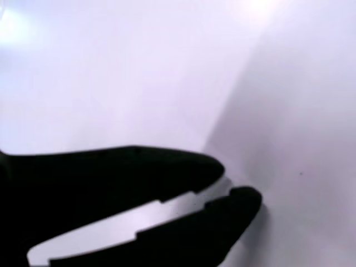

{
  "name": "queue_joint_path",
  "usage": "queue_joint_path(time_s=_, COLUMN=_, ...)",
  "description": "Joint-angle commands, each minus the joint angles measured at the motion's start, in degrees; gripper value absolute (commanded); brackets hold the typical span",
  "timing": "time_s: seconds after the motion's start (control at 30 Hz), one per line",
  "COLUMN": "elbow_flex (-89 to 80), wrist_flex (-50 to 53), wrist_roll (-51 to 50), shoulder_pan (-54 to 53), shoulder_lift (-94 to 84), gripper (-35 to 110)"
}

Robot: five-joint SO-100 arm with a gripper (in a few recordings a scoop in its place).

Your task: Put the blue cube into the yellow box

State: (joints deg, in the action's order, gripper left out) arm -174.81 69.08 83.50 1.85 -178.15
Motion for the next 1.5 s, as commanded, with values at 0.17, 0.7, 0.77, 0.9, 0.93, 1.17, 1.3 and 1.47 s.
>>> queue_joint_path(time_s=0.17, elbow_flex=32.08, wrist_flex=-7.65, wrist_roll=-8.88, shoulder_pan=4.22, shoulder_lift=22.15, gripper=30)
queue_joint_path(time_s=0.7, elbow_flex=71.72, wrist_flex=-9.49, wrist_roll=-31.03, shoulder_pan=5.80, shoulder_lift=60.38, gripper=50)
queue_joint_path(time_s=0.77, elbow_flex=73.48, wrist_flex=-10.99, wrist_roll=-34.98, shoulder_pan=6.06, shoulder_lift=63.46, gripper=54)
queue_joint_path(time_s=0.9, elbow_flex=78.31, wrist_flex=-10.99, wrist_roll=-42.63, shoulder_pan=7.47, shoulder_lift=70.14, gripper=57)
queue_joint_path(time_s=0.93, elbow_flex=79.45, wrist_flex=-10.63, wrist_roll=-44.65, shoulder_pan=8.00, shoulder_lift=71.72, gripper=58)
queue_joint_path(time_s=1.17, elbow_flex=82.00, wrist_flex=-7.21, wrist_roll=-60.64, shoulder_pan=13.18, shoulder_lift=78.75, gripper=58)
queue_joint_path(time_s=1.3, elbow_flex=82.35, wrist_flex=-5.19, wrist_roll=-69.08, shoulder_pan=16.79, shoulder_lift=81.65, gripper=59)
queue_joint_path(time_s=1.47, elbow_flex=84.81, wrist_flex=-2.11, wrist_roll=-75.06, shoulder_pan=21.53, shoulder_lift=86.40, gripper=59)
